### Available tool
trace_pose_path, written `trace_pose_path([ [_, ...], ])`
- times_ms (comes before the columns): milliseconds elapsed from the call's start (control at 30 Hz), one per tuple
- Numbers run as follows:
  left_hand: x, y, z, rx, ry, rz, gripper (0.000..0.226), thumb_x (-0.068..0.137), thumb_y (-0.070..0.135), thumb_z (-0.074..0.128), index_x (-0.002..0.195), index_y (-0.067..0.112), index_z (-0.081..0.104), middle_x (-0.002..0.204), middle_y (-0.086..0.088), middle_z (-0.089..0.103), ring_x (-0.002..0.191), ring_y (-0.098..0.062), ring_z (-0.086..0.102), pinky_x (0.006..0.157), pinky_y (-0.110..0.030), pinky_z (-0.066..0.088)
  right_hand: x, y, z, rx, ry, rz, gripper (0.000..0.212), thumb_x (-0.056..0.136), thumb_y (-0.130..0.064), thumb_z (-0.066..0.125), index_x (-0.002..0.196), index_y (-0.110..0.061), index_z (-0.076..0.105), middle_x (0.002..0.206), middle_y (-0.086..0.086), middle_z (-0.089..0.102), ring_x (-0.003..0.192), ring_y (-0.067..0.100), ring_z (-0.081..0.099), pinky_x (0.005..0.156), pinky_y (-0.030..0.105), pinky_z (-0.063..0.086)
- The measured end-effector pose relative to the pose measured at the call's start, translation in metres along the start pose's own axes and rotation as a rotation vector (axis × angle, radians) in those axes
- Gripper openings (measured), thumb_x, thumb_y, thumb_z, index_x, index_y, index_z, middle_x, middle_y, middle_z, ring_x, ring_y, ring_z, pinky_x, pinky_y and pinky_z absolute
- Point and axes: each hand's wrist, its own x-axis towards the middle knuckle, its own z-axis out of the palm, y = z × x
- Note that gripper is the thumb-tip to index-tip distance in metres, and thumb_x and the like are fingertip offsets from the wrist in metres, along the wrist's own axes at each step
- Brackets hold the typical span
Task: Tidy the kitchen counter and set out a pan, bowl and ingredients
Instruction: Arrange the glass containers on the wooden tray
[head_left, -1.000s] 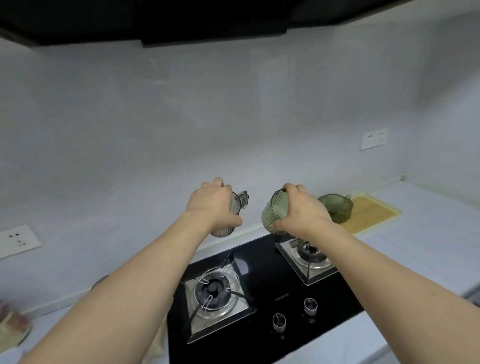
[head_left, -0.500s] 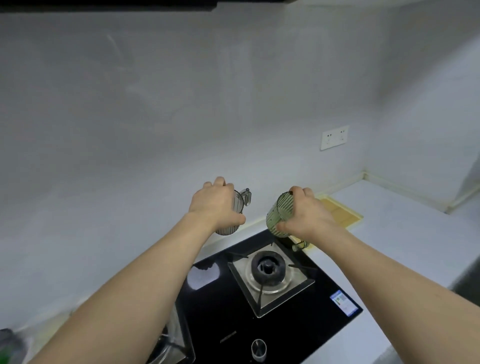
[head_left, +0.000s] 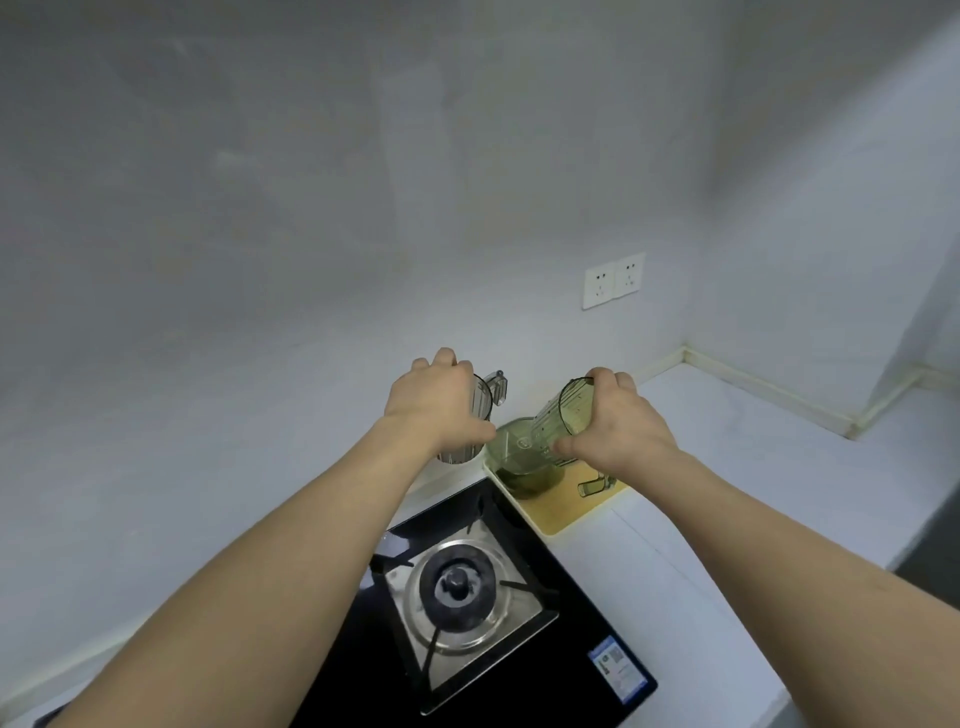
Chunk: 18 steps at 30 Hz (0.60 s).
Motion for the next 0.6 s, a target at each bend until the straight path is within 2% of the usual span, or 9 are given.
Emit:
trace_pose_path([
  [233, 0.032, 0.075, 0.004, -0.007, -0.01, -0.049, 0.067, 0.069, 0.049, 0.068, 0.126, 0.017, 0.052, 0.117, -0.001, 0.044, 0.11, -0.026, 0.046, 0.073, -0.033, 0.038, 0.032, 0.075, -0.039, -0.01, -0.006, -0.033, 0.09, 0.066, -0.044, 0.08, 0.137, -0.018, 0.031, 0.131, 0.004, 0.038, 0.114, 0.03, 0.051, 0.085, 0.037, 0.049],
  [433, 0.055, 0.145, 0.007, -0.076, 0.004, -0.11, 0.064, 0.069, 0.048, 0.069, 0.123, 0.017, 0.052, 0.118, -0.001, 0.044, 0.11, -0.026, 0.046, 0.074, -0.033, 0.039, 0.061, 0.138, -0.072, 0.035, -0.009, -0.079, 0.091, 0.066, -0.042, 0.081, 0.138, -0.018, 0.031, 0.132, 0.004, 0.038, 0.114, 0.028, 0.051, 0.085, 0.036, 0.049],
  [600, 0.08, 0.173, 0.016, -0.109, -0.016, -0.13, 0.073, 0.07, 0.047, 0.069, 0.133, 0.017, 0.048, 0.125, -0.001, 0.045, 0.116, -0.026, 0.046, 0.085, -0.037, 0.048, 0.084, 0.174, -0.076, 0.068, -0.069, -0.122, 0.092, 0.067, -0.037, 0.082, 0.14, -0.022, 0.028, 0.135, 0.004, 0.035, 0.118, 0.03, 0.046, 0.087, 0.036, 0.045],
])
